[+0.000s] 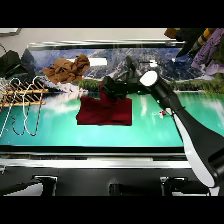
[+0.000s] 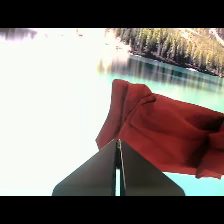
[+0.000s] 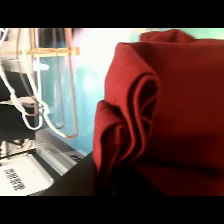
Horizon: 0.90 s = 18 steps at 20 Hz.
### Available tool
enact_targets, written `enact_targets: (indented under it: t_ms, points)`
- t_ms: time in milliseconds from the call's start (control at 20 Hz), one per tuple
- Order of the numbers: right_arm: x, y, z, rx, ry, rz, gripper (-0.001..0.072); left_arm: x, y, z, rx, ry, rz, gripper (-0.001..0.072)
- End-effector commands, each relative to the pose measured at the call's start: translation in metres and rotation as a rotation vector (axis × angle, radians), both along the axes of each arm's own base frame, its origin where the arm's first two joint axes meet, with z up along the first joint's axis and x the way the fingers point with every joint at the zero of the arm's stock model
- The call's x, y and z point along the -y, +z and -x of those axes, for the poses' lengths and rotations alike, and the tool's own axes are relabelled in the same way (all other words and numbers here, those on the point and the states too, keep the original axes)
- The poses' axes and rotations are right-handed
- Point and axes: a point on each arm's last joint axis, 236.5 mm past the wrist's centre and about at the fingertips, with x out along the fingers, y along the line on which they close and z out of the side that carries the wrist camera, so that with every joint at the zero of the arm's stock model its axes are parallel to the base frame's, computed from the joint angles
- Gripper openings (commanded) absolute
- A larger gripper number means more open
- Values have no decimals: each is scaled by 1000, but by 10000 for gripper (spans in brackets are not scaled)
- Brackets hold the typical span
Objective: Fold the clothes and pants, and hang the long-sleeved shirts on hangers.
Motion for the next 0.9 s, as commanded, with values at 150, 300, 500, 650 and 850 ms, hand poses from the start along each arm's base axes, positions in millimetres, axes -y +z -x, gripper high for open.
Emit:
enact_targets:
  t_ms: [150, 300, 500, 650, 850]
  points:
    - [-31, -24, -7, -35, 27, -11, 26, -6, -6, 3, -18, 4, -7, 16]
    - [-33, -59, -16, -70, 15, 21, 26, -6, -12, 3, -35, 0, -4, 16]
    - [-36, -86, -24, -114, -10, 21, 27, -6, -20, 4, -54, -3, 0, 15]
    - [-41, -89, -22, -131, -6, 11, 30, -6, -23, 4, -62, -9, -2, 15]
    - [-66, -87, 3, -140, 54, 1, 197, -6, -23, 4, -62, -9, -2, 15]
